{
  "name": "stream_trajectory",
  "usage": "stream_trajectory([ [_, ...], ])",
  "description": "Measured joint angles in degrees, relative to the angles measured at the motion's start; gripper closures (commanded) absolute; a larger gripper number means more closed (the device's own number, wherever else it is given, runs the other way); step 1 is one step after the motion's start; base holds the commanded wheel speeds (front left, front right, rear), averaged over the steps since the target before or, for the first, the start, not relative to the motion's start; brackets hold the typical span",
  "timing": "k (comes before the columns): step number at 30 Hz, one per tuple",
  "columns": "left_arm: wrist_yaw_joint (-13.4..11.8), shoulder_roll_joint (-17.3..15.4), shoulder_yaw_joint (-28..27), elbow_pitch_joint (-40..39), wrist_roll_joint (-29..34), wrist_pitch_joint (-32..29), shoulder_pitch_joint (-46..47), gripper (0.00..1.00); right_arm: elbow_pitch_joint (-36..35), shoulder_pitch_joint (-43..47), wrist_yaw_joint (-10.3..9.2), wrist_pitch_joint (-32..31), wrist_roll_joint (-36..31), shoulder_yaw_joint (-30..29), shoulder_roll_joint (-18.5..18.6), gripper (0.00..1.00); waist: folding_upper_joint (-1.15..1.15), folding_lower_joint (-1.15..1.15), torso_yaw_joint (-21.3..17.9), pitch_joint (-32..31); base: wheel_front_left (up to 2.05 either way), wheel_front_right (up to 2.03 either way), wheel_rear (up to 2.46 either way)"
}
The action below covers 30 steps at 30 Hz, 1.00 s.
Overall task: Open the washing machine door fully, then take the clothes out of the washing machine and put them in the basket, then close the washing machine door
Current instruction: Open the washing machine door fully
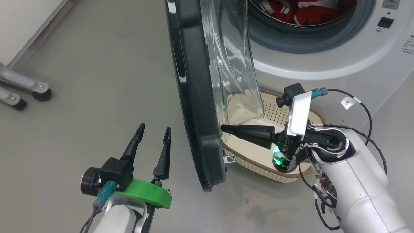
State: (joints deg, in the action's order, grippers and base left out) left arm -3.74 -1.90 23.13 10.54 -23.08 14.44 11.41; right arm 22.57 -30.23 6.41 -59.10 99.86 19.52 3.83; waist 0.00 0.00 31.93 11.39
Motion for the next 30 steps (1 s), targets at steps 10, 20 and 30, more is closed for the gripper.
stream_trajectory([
  [10,0.0,0.0,-0.5,0.2,0.4,0.0,-0.3,0.0,-3.2,6.5,0.09,9.9,2.5,-10.2,-0.1,1.0,0.0,0.0,-0.4,-1.0,0.0,0.0,0.0],
  [20,0.0,0.0,-0.8,1.4,0.7,0.0,-1.4,0.0,-8.8,16.1,0.26,21.5,-0.9,-17.3,0.2,0.0,0.0,0.0,-1.0,-2.6,0.0,0.0,0.0],
  [30,0.0,-0.1,-2.3,2.6,1.5,0.0,-2.4,0.0,-13.8,24.4,0.27,39.3,-19.8,-20.3,2.0,0.0,0.0,0.0,-2.0,-4.2,0.0,0.0,0.0],
])
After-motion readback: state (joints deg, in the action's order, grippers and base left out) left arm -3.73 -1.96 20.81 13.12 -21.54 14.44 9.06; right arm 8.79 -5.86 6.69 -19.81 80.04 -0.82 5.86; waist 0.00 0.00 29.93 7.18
